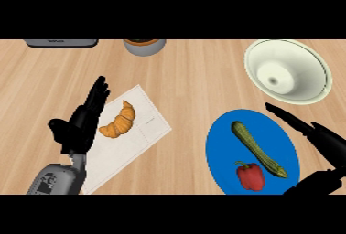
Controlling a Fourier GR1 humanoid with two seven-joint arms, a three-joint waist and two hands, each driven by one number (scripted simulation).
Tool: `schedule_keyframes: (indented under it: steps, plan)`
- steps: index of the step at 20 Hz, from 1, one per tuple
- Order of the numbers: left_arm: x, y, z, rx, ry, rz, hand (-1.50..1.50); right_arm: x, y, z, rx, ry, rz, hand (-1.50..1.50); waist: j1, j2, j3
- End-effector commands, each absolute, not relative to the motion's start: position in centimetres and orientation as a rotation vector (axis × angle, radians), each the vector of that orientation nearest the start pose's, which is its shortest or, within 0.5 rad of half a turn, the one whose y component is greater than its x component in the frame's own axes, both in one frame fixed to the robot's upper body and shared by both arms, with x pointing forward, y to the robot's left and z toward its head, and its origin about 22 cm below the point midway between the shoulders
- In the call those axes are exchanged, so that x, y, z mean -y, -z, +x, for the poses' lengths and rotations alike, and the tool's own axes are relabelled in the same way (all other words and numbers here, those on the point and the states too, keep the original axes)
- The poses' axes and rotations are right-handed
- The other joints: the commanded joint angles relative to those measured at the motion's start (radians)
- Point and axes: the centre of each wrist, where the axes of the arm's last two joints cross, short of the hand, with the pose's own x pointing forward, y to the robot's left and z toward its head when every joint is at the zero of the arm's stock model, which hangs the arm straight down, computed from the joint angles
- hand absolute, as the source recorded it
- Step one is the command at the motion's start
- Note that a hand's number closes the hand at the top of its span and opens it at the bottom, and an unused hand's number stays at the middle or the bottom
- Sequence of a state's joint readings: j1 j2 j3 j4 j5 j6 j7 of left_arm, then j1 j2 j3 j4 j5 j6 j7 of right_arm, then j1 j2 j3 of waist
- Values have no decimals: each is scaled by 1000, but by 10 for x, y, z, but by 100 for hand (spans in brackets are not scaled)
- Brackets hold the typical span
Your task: Pick the squash from the plate and place it in the bowl
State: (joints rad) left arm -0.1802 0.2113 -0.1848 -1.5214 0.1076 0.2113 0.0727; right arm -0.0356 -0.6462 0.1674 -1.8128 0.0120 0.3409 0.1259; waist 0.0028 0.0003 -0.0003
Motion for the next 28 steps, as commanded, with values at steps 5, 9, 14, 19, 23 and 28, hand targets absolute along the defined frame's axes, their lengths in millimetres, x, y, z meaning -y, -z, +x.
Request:
schedule_keyframes:
  steps: [5, 9, 14, 19, 23, 28]
  plan:
    - [-216, -45, 268, 1589, 139, 55, 0, 314, -92, 258, 1424, -1000, -78, -150, 2, -1, 0]
    - [-229, -32, 272, 1615, 124, 96, 0, 309, -85, 248, 1448, -920, -14, -150, -3, -1, 0]
    - [-216, -47, 281, 1604, 106, 84, 0, 322, -75, 229, 1483, -884, 47, -150, -7, -1, 0]
    - [-230, -44, 283, 1594, 116, 68, 0, 321, -70, 243, 1446, -849, 96, -150, -3, -1, 0]
    - [-203, -20, 287, 1594, 117, 51, 0, 328, -51, 241, 1420, -832, 111, -150, -6, 0, 0]
    - [-215, -18, 269, 1574, 105, 82, 0, 318, -33, 253, 1404, -802, 135, -150, -2, 0, 0]
